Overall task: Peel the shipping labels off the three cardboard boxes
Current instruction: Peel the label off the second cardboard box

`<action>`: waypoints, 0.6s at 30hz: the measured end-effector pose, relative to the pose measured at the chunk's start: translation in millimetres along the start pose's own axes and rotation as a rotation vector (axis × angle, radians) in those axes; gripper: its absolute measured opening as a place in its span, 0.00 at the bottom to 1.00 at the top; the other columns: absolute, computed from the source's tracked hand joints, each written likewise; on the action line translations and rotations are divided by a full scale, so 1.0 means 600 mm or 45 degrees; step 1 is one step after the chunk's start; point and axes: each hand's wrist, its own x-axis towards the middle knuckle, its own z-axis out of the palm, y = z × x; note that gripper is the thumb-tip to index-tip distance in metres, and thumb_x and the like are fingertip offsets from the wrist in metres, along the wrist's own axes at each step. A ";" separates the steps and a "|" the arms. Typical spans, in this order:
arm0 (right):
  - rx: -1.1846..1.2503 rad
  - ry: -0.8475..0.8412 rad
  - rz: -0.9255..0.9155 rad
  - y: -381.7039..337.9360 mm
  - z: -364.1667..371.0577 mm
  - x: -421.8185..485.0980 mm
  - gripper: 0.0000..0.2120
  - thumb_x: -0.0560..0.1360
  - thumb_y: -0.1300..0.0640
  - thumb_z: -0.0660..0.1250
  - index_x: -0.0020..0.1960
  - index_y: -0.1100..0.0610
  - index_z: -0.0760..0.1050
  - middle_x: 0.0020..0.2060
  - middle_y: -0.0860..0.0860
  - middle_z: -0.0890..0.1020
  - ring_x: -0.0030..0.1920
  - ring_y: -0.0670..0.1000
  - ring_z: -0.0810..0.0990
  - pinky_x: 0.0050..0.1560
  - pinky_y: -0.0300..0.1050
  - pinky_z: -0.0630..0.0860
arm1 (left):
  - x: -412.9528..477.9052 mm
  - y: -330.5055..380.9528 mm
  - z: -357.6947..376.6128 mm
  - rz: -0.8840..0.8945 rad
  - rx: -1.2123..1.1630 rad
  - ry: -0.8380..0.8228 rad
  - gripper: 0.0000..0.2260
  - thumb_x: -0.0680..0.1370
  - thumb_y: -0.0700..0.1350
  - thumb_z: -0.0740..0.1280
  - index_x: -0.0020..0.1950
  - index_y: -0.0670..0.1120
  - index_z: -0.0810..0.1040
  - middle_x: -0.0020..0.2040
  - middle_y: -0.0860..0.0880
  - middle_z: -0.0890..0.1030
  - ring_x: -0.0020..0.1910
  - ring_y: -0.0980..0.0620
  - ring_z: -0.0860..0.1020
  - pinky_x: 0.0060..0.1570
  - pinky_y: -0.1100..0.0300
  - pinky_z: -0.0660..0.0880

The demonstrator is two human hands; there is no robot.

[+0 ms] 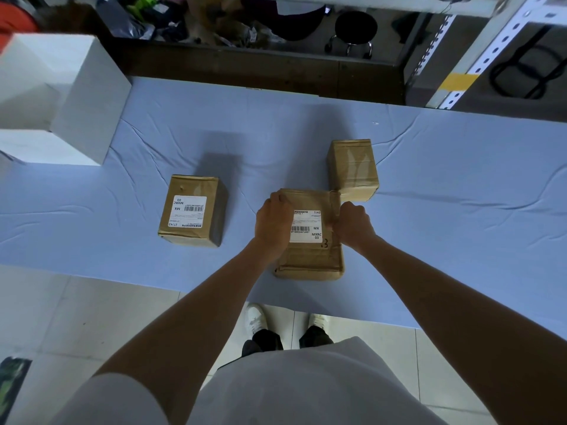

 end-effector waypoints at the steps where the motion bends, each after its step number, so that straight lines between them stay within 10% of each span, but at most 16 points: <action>1: 0.000 -0.003 -0.002 -0.001 0.000 0.000 0.05 0.75 0.63 0.64 0.43 0.61 0.68 0.43 0.58 0.77 0.45 0.58 0.79 0.40 0.44 0.70 | 0.001 0.000 -0.001 0.000 -0.015 -0.001 0.19 0.77 0.39 0.67 0.65 0.37 0.67 0.58 0.40 0.74 0.55 0.45 0.76 0.54 0.57 0.74; 12: -0.003 -0.017 0.002 -0.001 -0.002 0.000 0.08 0.74 0.62 0.66 0.42 0.61 0.67 0.40 0.56 0.74 0.44 0.58 0.77 0.39 0.44 0.70 | 0.001 -0.010 -0.015 -0.034 -0.313 -0.039 0.05 0.78 0.37 0.60 0.43 0.39 0.73 0.48 0.39 0.77 0.47 0.44 0.77 0.39 0.62 0.69; 18: -0.017 -0.011 -0.001 0.003 -0.001 0.003 0.16 0.73 0.63 0.66 0.33 0.56 0.61 0.33 0.53 0.70 0.39 0.55 0.75 0.30 0.41 0.67 | -0.017 -0.030 -0.002 -0.149 -0.622 0.133 0.04 0.78 0.39 0.62 0.50 0.41 0.75 0.47 0.44 0.79 0.43 0.50 0.79 0.38 0.70 0.71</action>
